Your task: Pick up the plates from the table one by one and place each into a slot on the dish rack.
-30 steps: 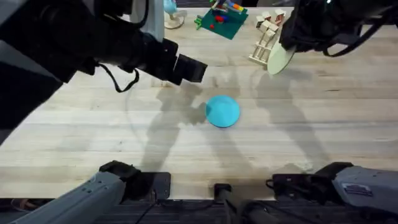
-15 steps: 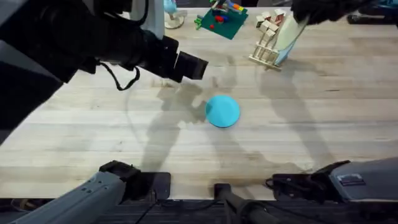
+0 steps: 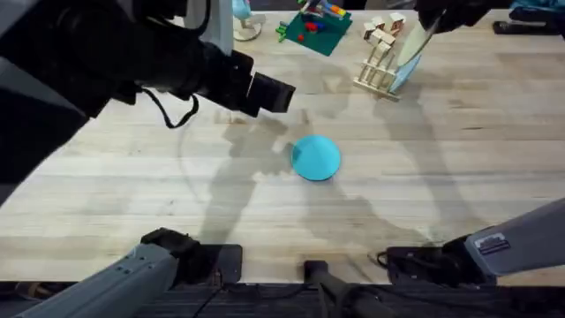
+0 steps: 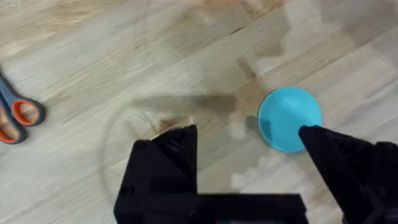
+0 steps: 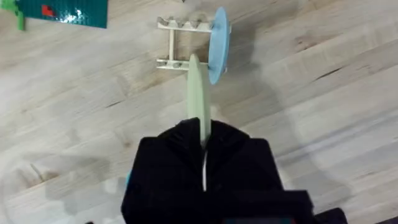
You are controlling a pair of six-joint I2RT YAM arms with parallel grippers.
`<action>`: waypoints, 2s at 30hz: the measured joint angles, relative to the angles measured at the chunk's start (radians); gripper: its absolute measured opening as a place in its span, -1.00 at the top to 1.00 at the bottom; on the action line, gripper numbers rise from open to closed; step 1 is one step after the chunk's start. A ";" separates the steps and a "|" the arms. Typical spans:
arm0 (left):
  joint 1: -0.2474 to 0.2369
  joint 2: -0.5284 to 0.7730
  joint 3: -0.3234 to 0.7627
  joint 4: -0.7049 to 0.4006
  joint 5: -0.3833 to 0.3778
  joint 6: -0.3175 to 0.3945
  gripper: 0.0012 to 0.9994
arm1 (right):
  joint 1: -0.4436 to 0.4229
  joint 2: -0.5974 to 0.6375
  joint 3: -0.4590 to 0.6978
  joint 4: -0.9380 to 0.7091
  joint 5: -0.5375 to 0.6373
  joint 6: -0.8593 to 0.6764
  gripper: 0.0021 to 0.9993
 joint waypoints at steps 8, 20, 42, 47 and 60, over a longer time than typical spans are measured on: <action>0.000 0.000 0.000 0.000 0.000 0.000 -0.99 | 0.000 0.000 0.001 0.031 0.000 0.000 0.94; 0.000 0.000 0.000 0.000 0.000 0.000 -0.99 | -0.015 0.073 0.002 0.101 0.000 0.000 0.94; 0.000 0.000 0.000 0.000 0.000 0.000 -0.99 | -0.050 0.212 0.002 0.179 0.000 0.000 0.94; 0.000 0.000 0.000 0.000 0.000 0.000 -0.99 | -0.057 0.256 0.002 0.187 0.000 0.000 0.94; 0.000 0.000 0.000 0.000 0.000 0.000 -0.99 | -0.058 0.319 0.002 0.209 0.000 0.000 0.94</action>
